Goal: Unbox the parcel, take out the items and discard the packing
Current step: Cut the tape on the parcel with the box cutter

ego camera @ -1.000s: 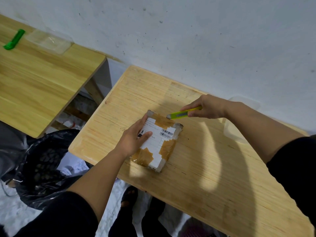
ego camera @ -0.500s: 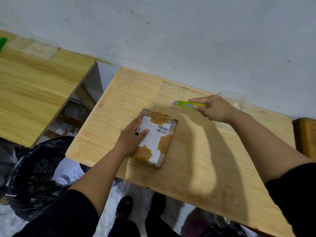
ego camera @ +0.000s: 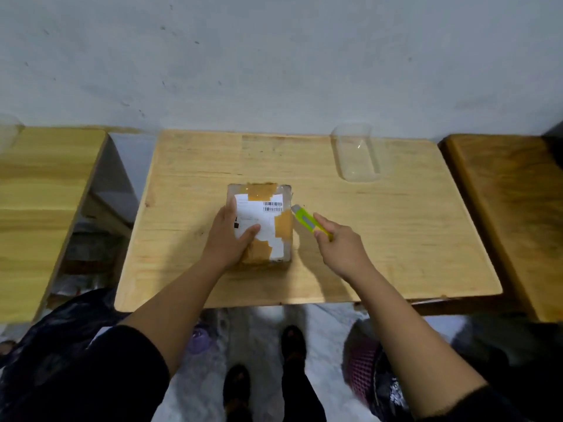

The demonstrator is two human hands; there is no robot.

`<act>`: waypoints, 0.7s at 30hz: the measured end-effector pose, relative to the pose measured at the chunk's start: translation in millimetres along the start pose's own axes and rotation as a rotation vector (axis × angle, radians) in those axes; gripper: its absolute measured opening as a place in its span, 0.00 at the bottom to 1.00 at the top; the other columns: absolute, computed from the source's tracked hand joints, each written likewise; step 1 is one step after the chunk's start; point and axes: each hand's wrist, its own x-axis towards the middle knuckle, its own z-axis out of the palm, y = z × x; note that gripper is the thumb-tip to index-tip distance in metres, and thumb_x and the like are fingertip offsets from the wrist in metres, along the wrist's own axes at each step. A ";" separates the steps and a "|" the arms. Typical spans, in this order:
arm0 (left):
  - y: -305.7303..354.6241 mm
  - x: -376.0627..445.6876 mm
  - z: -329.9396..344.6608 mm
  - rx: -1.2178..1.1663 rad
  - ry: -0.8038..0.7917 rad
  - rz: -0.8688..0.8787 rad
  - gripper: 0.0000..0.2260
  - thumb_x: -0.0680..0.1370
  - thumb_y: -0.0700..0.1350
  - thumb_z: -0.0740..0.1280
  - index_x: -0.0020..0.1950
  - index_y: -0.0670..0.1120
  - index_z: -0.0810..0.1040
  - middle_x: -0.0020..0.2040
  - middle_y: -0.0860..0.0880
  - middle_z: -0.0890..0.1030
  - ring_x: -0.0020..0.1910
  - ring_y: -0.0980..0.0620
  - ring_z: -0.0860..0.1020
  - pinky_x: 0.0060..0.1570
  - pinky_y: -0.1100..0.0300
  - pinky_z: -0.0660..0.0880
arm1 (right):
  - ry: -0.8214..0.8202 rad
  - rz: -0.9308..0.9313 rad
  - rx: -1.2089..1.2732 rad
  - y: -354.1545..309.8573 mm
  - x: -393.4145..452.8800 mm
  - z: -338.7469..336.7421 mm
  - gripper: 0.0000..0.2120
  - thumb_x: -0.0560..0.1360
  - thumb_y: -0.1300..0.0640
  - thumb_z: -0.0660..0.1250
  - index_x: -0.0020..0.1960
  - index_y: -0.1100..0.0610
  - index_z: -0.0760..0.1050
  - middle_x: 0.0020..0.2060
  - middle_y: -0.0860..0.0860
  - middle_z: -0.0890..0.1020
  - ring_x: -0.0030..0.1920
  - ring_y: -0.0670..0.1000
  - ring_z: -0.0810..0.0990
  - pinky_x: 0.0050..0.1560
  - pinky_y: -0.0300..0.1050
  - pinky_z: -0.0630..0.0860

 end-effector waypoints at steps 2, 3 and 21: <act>-2.6 1.2 0.4 -0.003 -0.016 0.000 0.36 0.76 0.53 0.65 0.76 0.46 0.47 0.73 0.43 0.61 0.71 0.45 0.62 0.68 0.51 0.62 | 0.025 0.023 0.025 -2.7 -5.9 6.8 0.19 0.79 0.58 0.58 0.69 0.53 0.68 0.67 0.54 0.73 0.67 0.55 0.71 0.60 0.36 0.62; -2.9 1.8 0.8 -0.005 -0.018 0.004 0.37 0.76 0.53 0.65 0.76 0.46 0.47 0.73 0.42 0.61 0.71 0.45 0.61 0.69 0.50 0.62 | 0.035 0.035 0.041 -4.7 -8.1 8.9 0.19 0.79 0.58 0.59 0.69 0.53 0.68 0.67 0.54 0.73 0.67 0.54 0.71 0.60 0.35 0.62; 0.0 -1.2 3.6 -0.049 0.023 -0.029 0.35 0.76 0.52 0.65 0.76 0.47 0.49 0.72 0.43 0.63 0.69 0.46 0.64 0.64 0.55 0.62 | 0.003 0.172 0.234 14.6 -33.3 20.6 0.18 0.78 0.56 0.60 0.67 0.46 0.70 0.35 0.40 0.70 0.32 0.37 0.63 0.35 0.31 0.62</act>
